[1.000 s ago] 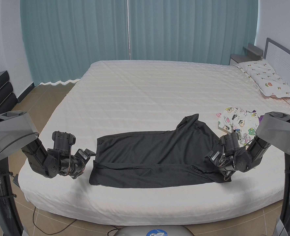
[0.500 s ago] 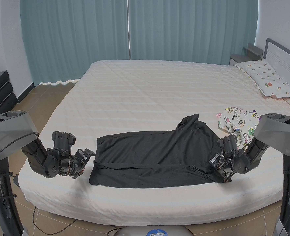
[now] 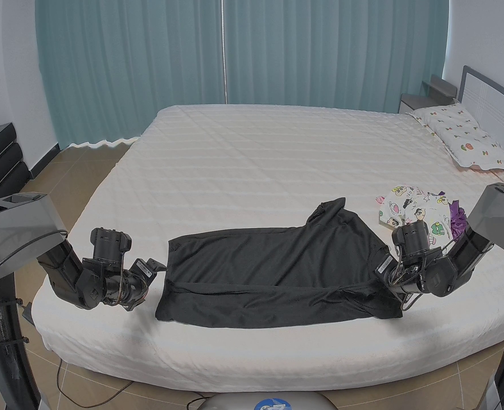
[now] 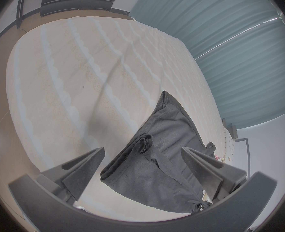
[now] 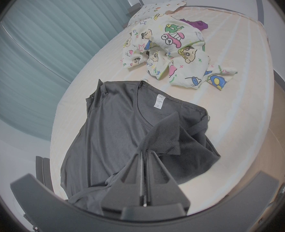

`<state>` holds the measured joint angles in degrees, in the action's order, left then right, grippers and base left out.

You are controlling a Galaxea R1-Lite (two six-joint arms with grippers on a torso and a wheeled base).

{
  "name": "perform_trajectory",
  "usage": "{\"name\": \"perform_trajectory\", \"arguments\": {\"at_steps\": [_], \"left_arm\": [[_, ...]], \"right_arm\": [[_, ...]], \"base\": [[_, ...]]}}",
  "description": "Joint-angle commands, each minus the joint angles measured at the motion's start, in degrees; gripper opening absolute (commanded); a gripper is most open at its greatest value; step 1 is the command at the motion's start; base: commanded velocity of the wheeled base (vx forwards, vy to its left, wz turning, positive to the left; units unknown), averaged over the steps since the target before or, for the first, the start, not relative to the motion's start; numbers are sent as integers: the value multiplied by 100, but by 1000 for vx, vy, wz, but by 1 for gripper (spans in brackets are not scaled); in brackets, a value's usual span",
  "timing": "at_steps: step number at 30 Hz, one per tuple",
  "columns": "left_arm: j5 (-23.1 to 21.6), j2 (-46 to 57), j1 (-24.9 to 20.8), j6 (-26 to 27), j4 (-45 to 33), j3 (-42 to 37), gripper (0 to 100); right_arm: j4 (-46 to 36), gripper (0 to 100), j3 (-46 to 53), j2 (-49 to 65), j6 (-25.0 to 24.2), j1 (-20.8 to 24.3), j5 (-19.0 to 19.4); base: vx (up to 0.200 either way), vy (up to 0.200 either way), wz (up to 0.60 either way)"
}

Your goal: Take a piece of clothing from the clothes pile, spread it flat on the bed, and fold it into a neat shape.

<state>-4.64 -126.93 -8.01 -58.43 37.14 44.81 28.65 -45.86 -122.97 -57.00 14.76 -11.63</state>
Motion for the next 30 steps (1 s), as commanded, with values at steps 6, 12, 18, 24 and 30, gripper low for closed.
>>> {"name": "perform_trajectory", "arguments": {"at_steps": [6, 12, 18, 24, 30], "left_arm": [[7, -7, 1, -2, 3, 1, 100], [7, -7, 1, -2, 3, 1, 100], [7, -7, 1, -2, 3, 1, 100], [7, 1, 10, -2, 12, 1, 100], [-1, 37, 10, -2, -5, 54, 100]], "right_arm": [[-887, 0, 174, 924, -4, 457, -296], [-1116, 100, 403, 906, -4, 695, -568], [-1081, 100, 754, 941, -13, 783, -586], [-1002, 100, 640, 809, 49, 282, -393], [-386, 100, 631, 598, 146, 53, 135]], "base": [[0, 0, 0], [0, 0, 0], [0, 0, 0], [0, 0, 0], [0, 0, 0]]}}
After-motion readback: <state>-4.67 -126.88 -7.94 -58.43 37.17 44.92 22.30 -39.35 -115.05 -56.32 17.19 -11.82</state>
